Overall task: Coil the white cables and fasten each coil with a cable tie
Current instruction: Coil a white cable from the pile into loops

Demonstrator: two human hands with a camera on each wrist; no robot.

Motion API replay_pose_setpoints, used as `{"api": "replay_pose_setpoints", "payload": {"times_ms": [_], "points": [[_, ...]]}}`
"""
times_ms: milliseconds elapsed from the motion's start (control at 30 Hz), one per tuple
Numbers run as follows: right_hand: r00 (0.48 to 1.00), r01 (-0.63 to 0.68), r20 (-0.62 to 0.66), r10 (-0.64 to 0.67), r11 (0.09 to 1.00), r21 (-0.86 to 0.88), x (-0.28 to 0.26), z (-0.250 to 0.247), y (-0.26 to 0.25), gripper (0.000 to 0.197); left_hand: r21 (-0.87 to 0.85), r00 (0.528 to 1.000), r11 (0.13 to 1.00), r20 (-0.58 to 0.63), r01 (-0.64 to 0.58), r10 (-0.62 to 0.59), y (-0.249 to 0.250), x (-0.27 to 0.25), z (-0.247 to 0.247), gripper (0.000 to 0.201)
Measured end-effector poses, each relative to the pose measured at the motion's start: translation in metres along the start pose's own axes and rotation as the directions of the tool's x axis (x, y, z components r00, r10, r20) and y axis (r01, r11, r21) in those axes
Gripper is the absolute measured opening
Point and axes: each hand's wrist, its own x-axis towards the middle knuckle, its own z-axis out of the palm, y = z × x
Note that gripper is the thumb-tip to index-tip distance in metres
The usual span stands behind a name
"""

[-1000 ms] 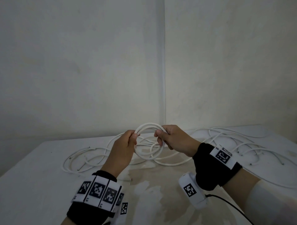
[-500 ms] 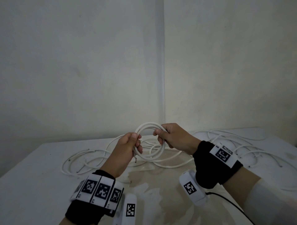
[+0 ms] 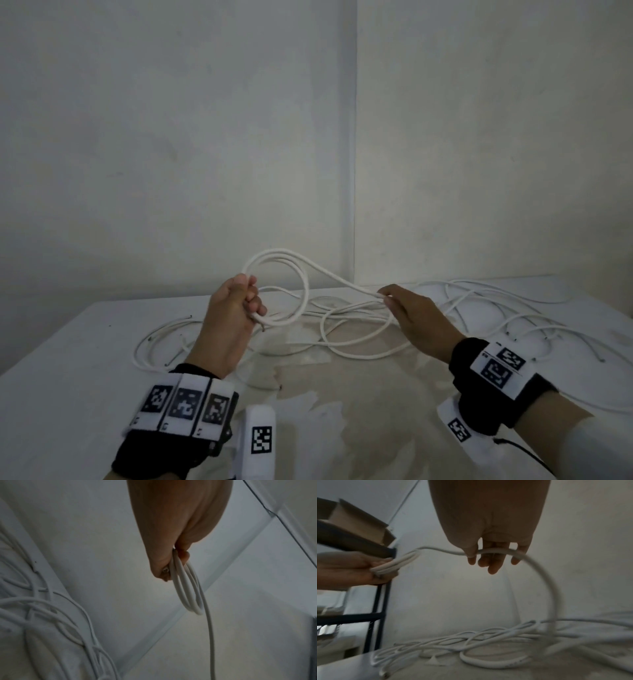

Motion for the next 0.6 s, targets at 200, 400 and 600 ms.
{"api": "replay_pose_setpoints", "payload": {"times_ms": [200, 400, 600], "points": [[0.954, 0.291, 0.086, -0.287, 0.823, -0.488, 0.007, 0.01, -0.007, 0.031, 0.028, 0.993, 0.997, -0.092, -0.074, 0.076, 0.005, 0.013, -0.007, 0.029], [0.924, 0.383, 0.223, -0.312, 0.78, -0.495, 0.01, 0.031, -0.035, 0.026, 0.141, 0.984, 0.982, -0.113, -0.123, 0.139, -0.005, 0.014, -0.005, 0.029], [0.984, 0.138, 0.147, -0.1, 0.95, -0.28, 0.015, -0.001, -0.014, 0.023, 0.206, 0.978, 0.974, -0.168, -0.091, 0.127, -0.003, 0.018, -0.024, 0.029]]}}
